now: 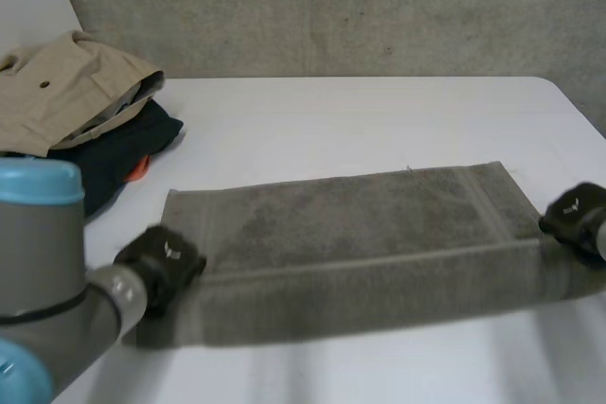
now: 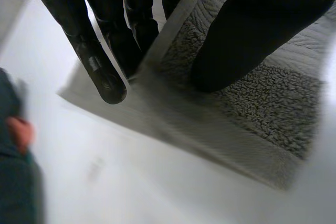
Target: Fold the laundry.
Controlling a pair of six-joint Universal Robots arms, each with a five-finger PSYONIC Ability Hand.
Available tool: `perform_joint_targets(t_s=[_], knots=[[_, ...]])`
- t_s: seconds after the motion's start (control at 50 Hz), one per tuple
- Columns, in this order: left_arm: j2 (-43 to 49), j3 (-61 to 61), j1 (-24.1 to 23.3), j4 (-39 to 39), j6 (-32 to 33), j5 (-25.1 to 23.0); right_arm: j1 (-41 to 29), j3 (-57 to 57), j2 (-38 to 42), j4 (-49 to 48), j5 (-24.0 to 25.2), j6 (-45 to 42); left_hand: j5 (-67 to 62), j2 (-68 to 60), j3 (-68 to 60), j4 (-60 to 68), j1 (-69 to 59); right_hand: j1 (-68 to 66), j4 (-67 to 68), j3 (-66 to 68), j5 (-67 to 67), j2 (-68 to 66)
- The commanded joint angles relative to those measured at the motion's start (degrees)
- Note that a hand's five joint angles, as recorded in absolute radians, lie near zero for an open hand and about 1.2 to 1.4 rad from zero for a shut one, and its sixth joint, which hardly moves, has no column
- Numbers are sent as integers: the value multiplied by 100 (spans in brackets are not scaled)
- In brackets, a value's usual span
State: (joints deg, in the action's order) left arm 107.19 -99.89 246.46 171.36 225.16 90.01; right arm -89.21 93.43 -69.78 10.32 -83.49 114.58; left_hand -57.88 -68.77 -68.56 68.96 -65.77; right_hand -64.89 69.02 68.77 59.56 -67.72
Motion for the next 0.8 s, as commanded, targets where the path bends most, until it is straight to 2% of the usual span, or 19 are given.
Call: perform_joint_targets(t_s=[0.02,0.1,0.22,0.36,0.38,0.4,0.42,0.44,0.46,0.48,0.5,0.58,0.64,0.7,0.8], knots=[[873,1050,-11,1363,-315,201,-562,-369,667,-1637,-36,565,-1212,-1123,-1144,1104,-1423,-1511,1098,1123,1044,-1228],[1470,1595,-28,1830,-385,517,-686,-667,1194,-2340,-45,565,-1212,-1123,-1144,1104,-1423,-1511,1098,1123,1044,-1228],[2252,2446,-124,1918,-342,974,-800,-1335,1915,-2974,-36,583,-1212,-1123,-1144,1104,-1423,-1511,1098,1123,1044,-1228],[2711,3116,-204,1962,-341,1036,-932,-1942,2495,-3896,-88,627,-1212,-1123,-1144,1104,-1423,-1511,1098,1123,1044,-1228],[2711,3142,-230,1980,-350,1027,-941,-1969,2522,-3984,-106,635,-1212,-1123,-1144,1104,-1423,32,-445,-420,-499,315],[2719,3169,-248,2006,-350,1018,-949,-1978,2539,-4098,-150,662,-832,-742,-763,723,-1042,5376,-5790,-5764,-5843,5660],[2711,3204,-317,2085,-333,1027,-958,-1978,2540,-4143,-176,679,3519,3608,3587,-3627,3308,5489,-5902,-5877,-5956,5772],[2702,3204,-353,2129,-324,1027,-976,-1978,2522,-4152,-203,723,5194,5284,5263,-5303,4984,5489,-5902,-5877,-5956,5772],[2685,3187,-388,2182,-324,1036,-1011,-1943,2444,-4143,-255,906,5788,5877,5856,-5896,5577,5489,-5902,-5877,-5956,5772],[2641,3178,-449,2278,-333,1053,-1028,-1908,2391,-4143,-264,1021,5420,5510,5489,-5529,5210,5489,-5902,-5877,-5956,5772],[2597,3152,-476,2331,-341,1080,-1020,-1881,2321,-4143,-290,1161,5729,5819,5798,-5838,5519,5489,-5902,-5877,-5956,5772],[2298,2897,-582,2376,-394,1097,-880,-1583,1724,-3802,-238,1838,5749,5839,5818,-5858,5539,5489,-5902,-5877,-5956,5772],[1982,2502,-591,2411,-403,1080,-800,-1337,1082,-3047,-72,2190,5766,5856,5835,-5875,5556,5489,-5902,-5877,-5956,5772],[1596,2072,-591,2419,-455,1071,-564,-1091,721,-2203,350,2349,5766,5856,5835,-5875,5556,5489,-5902,-5877,-5956,5772],[1173,1474,-599,2437,-745,1045,52,-686,615,-1121,1000,2367,5749,5839,5818,-5858,5539,5078,-5491,-5466,-5545,5361]])
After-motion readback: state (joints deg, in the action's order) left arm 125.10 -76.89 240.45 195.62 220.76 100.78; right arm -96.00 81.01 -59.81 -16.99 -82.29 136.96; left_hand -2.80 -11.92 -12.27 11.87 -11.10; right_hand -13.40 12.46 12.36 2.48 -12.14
